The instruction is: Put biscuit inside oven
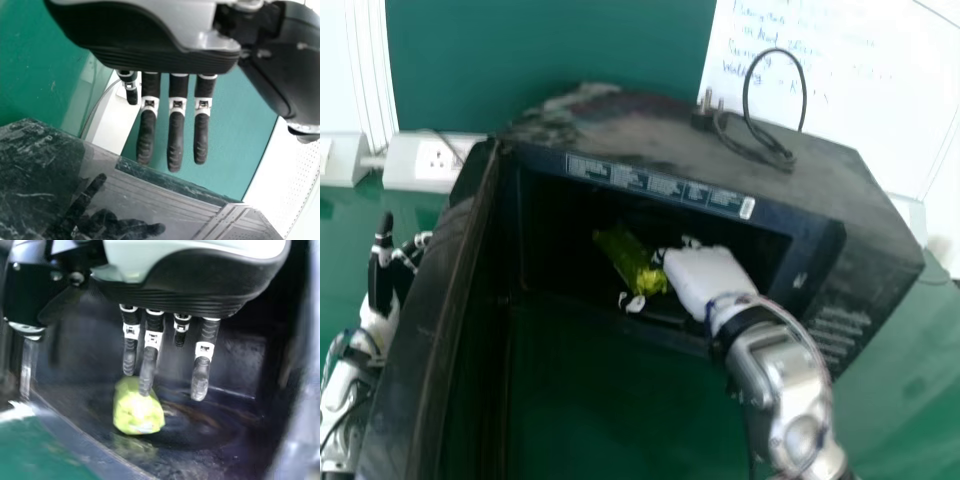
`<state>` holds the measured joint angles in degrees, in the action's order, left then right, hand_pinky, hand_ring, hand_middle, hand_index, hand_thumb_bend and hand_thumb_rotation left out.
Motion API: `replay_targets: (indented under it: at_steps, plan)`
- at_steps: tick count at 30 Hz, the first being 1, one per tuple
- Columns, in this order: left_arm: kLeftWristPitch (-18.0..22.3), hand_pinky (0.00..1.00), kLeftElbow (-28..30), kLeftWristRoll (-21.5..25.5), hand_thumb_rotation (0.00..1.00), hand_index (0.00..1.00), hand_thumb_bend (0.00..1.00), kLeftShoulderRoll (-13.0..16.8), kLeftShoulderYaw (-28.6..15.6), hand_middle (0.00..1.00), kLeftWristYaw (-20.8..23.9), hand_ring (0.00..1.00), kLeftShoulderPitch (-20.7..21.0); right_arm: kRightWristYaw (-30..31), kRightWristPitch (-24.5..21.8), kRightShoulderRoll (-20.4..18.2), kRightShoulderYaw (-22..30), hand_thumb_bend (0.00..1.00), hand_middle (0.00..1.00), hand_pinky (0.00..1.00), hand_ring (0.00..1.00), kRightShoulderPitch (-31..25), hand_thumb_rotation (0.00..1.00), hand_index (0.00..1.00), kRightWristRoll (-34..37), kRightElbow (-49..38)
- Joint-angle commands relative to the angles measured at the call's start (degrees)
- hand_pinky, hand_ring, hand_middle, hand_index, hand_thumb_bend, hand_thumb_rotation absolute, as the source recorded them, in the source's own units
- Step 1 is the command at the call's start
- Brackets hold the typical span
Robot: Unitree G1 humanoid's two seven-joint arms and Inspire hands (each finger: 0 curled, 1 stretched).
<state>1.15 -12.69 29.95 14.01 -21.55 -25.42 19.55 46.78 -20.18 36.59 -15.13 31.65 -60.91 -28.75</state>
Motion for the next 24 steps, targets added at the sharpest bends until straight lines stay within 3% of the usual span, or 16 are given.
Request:
replay_targets:
  at_steps: [1,3,6,11,15,22,24]
  plan:
    - [0.1,0.23,-0.3,0.2,0.07,0.49,0.52,0.4,-0.3,0.4,-0.3,0.3,-0.2,4.4,0.4,2.2,3.9,0.9,0.63,0.39,0.53,-1.7,0.73,0.77,2.5,-5.6]
    - [0.1,0.23,-0.6,0.3,0.07,0.49,0.52,0.4,-0.3,0.4,-0.5,0.3,-0.1,5.8,1.7,3.6,6.8,0.91,0.64,0.41,0.55,-3.2,0.74,0.78,4.3,-9.4]
    - [0.3,0.23,-1.0,0.2,0.07,0.49,0.52,0.4,-0.3,0.4,-0.8,0.3,0.1,4.7,4.5,5.0,11.2,0.93,0.7,0.51,0.65,-6.3,0.74,0.77,7.0,-13.8]
    - [0.3,0.23,-1.0,-0.2,0.07,0.49,0.52,0.6,-0.3,0.4,-0.5,0.3,0.1,8.2,4.0,5.4,16.7,0.92,0.69,0.47,0.63,-10.1,0.78,0.76,8.2,-21.4]
    - [0.3,0.23,-1.1,0.0,0.07,0.49,0.52,0.6,-0.3,0.4,-0.6,0.3,0.1,10.4,4.1,5.7,20.8,0.92,0.71,0.53,0.66,-11.9,0.78,0.77,10.6,-26.0]
    - [0.4,0.24,-0.9,-0.1,0.07,0.49,0.52,0.5,-0.3,0.4,-0.3,0.3,0.0,14.0,3.7,9.4,30.6,0.92,0.76,0.58,0.72,-13.7,0.85,0.83,22.4,-29.3]
    - [0.4,0.24,-0.9,-0.2,0.07,0.49,0.52,0.5,-0.3,0.4,-0.3,0.3,0.0,14.0,1.9,8.8,33.4,0.9,0.75,0.59,0.72,-13.7,0.8,0.82,26.9,-29.6]
